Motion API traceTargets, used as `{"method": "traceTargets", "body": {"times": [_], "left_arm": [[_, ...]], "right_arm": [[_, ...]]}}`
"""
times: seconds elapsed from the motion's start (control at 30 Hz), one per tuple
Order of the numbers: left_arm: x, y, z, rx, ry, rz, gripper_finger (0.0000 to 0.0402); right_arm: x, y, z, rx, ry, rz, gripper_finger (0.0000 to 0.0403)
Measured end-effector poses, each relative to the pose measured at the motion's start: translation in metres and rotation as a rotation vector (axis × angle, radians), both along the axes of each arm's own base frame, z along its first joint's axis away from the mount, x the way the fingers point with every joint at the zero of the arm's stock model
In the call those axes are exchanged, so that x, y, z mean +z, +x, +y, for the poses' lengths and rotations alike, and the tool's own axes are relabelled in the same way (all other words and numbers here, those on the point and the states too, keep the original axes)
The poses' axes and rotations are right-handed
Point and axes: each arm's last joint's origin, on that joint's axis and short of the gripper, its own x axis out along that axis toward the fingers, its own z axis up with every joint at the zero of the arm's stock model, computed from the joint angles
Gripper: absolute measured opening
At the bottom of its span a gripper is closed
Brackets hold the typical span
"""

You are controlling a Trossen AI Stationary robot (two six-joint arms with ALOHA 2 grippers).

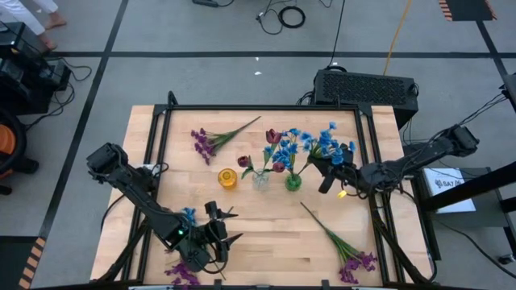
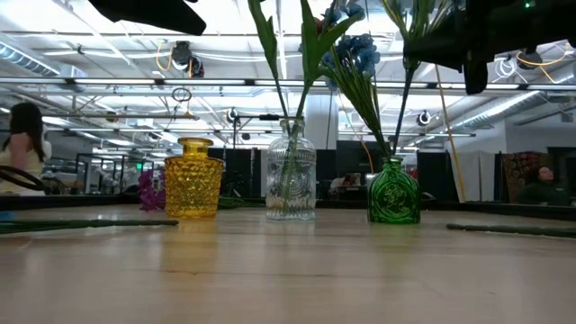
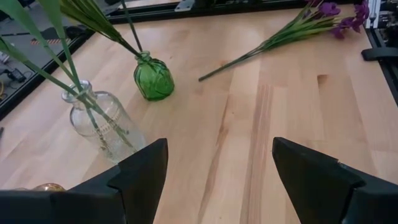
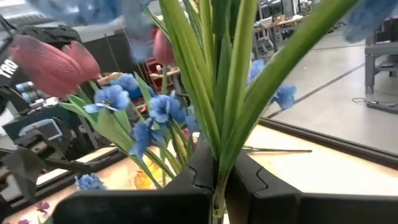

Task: Sort flowers into vase by color
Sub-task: Put the right blue flowers into the green vase

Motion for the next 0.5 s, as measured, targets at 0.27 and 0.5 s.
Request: {"method": "traceTargets", "body": {"times": [0.27, 0.5], "left_arm": [[0.0, 0.0, 0.0, 0.0, 0.001, 0.0, 0.0292], [0.0, 0.001, 0.001, 0.003, 0.002, 0.0, 0.0292]], "right_arm": [[-0.003, 0.002, 0.0, -0.009, -0.005, 0.021, 0.0007], [-0.013, 0.01, -0.003, -0.035, 0.018, 0.053, 0.0016]]}}
